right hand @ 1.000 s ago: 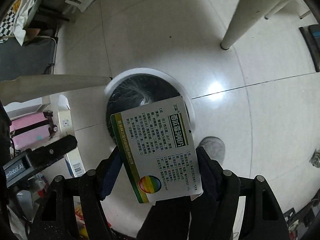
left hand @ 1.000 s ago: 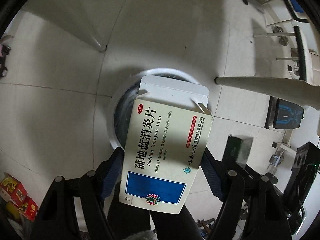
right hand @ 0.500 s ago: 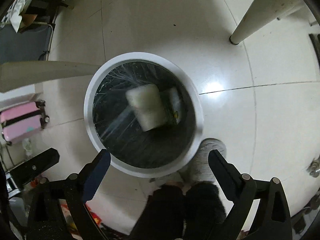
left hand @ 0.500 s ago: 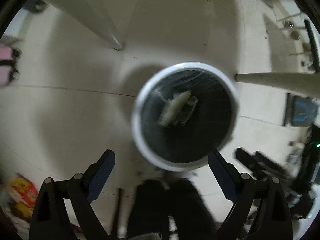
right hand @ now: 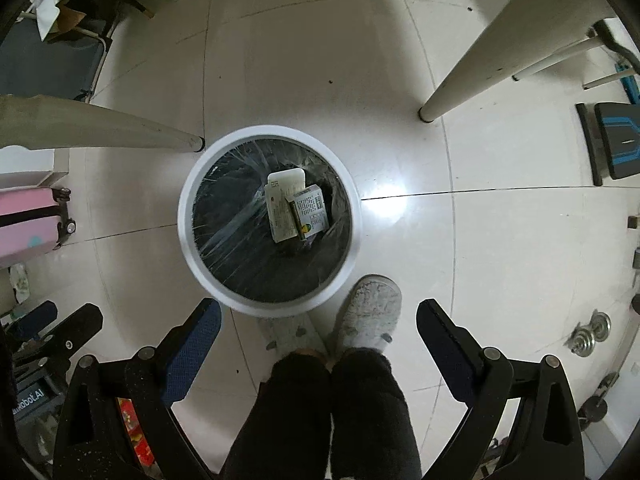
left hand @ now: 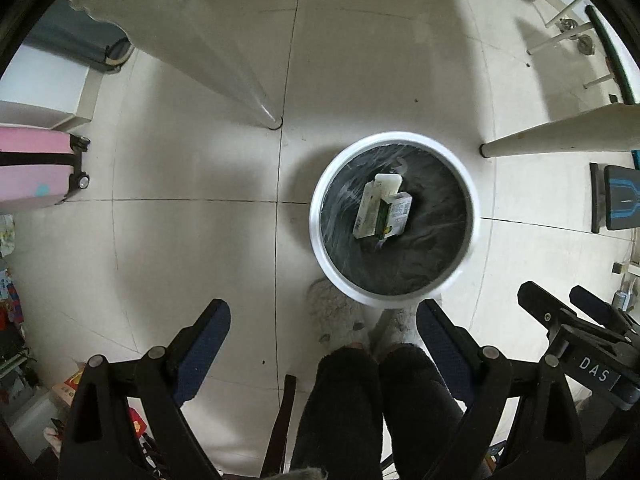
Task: Collect trash
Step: 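Carry both boxes over the trash bin and open both tools to drop them, then grasp the green cold-medicine box with the left tool while the right tool grasps the orange snack bag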
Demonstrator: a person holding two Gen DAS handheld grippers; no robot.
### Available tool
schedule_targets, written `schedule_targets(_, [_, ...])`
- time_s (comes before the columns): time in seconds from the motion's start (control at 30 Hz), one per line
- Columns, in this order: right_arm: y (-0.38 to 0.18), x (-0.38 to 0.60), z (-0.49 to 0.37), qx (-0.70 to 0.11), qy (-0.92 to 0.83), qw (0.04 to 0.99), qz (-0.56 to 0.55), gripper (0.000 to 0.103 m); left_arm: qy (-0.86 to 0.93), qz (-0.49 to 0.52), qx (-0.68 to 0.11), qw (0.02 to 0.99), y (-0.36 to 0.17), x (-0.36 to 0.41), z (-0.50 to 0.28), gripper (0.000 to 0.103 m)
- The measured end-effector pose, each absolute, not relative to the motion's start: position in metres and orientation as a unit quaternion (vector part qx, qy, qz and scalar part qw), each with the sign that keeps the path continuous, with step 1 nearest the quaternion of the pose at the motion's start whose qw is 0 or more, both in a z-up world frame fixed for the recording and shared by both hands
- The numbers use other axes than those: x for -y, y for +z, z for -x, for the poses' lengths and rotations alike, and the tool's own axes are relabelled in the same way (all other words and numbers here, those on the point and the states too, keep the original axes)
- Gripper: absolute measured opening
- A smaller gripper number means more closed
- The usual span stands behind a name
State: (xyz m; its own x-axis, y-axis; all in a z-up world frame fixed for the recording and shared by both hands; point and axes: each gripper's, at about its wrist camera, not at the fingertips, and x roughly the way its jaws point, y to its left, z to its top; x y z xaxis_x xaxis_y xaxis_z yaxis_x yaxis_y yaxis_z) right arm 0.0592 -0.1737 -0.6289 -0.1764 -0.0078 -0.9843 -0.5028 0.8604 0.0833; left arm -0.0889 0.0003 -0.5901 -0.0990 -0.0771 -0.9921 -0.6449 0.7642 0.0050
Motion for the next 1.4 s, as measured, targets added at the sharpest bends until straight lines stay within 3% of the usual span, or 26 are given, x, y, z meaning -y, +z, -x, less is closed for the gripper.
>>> schedule_targets(0.63, [-0.381, 0.192, -0.029, -0.717, 0.239, 0.64, 0.139, 0.099, 0.233, 0.248, -0.662, 0.667, -0.395, 0.015, 0.119, 0.095])
schedule_targets(0.87, [-0.289, 0.186, -0.06, -0.694, 0.265, 0.664, 0.083, 0.099, 0.254, 0.231, -0.617, 0.708, -0.317, 0.002, 0.095, 0.095])
schedule_targets(1.1, [-0.228, 0.188, -0.173, -0.661, 0.248, 0.707, 0.041, 0.099, 0.264, 0.189, -0.586, 0.743, -0.274, -0.016, 0.012, 0.095])
schedule_targets(1.23, [-0.224, 0.2, -0.275, -0.656, 0.222, 0.721, 0.018, 0.099, 0.264, 0.159, -0.593, 0.744, -0.271, -0.028, -0.065, 0.095])
schedule_targets(1.4, [-0.238, 0.198, -0.4, -0.651, 0.191, 0.735, 0.013, 0.099, 0.274, 0.198, -0.586, 0.737, -0.253, -0.061, -0.15, 0.095])
